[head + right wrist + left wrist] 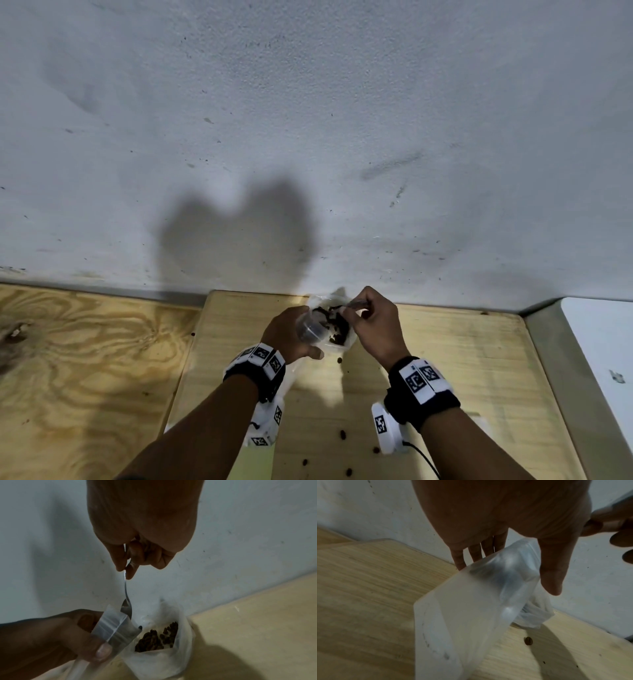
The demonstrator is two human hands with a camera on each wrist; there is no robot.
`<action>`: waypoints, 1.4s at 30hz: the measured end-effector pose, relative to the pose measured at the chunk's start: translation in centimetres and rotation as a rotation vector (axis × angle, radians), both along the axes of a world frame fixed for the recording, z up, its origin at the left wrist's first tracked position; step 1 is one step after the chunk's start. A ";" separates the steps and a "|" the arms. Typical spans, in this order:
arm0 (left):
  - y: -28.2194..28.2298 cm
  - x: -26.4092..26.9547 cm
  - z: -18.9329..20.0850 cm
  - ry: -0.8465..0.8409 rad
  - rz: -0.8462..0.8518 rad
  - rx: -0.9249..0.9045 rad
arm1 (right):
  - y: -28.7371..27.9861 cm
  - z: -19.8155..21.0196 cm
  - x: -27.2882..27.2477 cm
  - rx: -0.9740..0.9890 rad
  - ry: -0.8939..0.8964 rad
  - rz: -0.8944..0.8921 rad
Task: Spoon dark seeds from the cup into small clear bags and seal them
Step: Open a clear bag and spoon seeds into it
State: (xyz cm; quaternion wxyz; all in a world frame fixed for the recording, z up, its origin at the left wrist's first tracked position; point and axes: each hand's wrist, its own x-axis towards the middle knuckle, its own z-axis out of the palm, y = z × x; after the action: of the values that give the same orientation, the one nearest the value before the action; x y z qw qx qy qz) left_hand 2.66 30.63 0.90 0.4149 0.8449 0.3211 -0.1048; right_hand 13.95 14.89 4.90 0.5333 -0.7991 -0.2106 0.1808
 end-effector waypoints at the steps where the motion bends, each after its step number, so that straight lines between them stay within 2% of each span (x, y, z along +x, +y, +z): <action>1: 0.0 0.0 0.1 0.000 0.009 -0.006 | 0.1 0.4 -0.1 0.007 -0.016 0.042; 4: 0.1 0.1 0.4 -0.003 0.012 -0.010 | 0.1 1.0 0.7 0.032 -0.040 0.075; 9: 0.2 0.0 0.7 -0.026 0.024 -0.025 | -1.1 -0.1 2.5 0.130 0.017 -0.245; 12: 0.2 -0.1 0.7 -0.021 0.020 -0.051 | -1.8 -2.2 2.9 0.070 0.150 -0.358; 16: 0.3 -0.1 0.9 -0.037 0.003 -0.082 | -1.9 -4.5 2.6 -0.062 0.335 -0.396; 19: 0.2 -0.2 1.2 -0.053 0.001 -0.087 | -1.9 -5.2 2.2 -0.160 0.408 -0.404; 22: 0.3 -0.4 1.5 -0.076 0.008 -0.093 | -2.3 -5.8 2.2 -0.287 0.362 -0.363; 25: 0.4 -0.9 1.8 -0.107 0.023 -0.041 | -3.2 -5.2 2.5 -0.428 0.328 -0.402; 28: 0.2 -1.7 1.8 -0.176 0.034 0.039 | -3.9 -3.2 1.9 -0.359 0.145 -0.439; 30: 0.0 -2.2 1.8 -0.242 0.055 0.073 | -3.5 -1.6 1.2 -0.192 0.058 -0.358; 32: -0.3 -2.6 2.0 -0.303 0.066 0.085 | -2.5 -0.2 0.5 -0.104 0.065 -0.107; 34: -0.8 -2.7 2.5 -0.322 0.044 0.083 | -1.2 0.9 -0.2 -0.154 0.094 0.188; 36: -1.1 -2.6 3.0 -0.323 0.019 0.066 | -0.2 2.0 -0.8 -0.198 0.153 0.374; 39: -1.4 -2.3 4.2 -0.324 -0.006 0.066 | 0.3 2.8 -1.0 -0.216 0.168 0.459; 42: -1.7 -2.4 5.7 -0.393 -0.015 0.040 | 0.0 3.4 -0.6 -0.220 0.080 0.437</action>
State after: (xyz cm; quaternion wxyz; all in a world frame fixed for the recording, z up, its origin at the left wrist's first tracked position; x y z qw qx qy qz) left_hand 0.25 28.91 6.56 0.4518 0.8595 0.2297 0.0657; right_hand 13.36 14.91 8.28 0.3990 -0.7801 -0.3362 0.3451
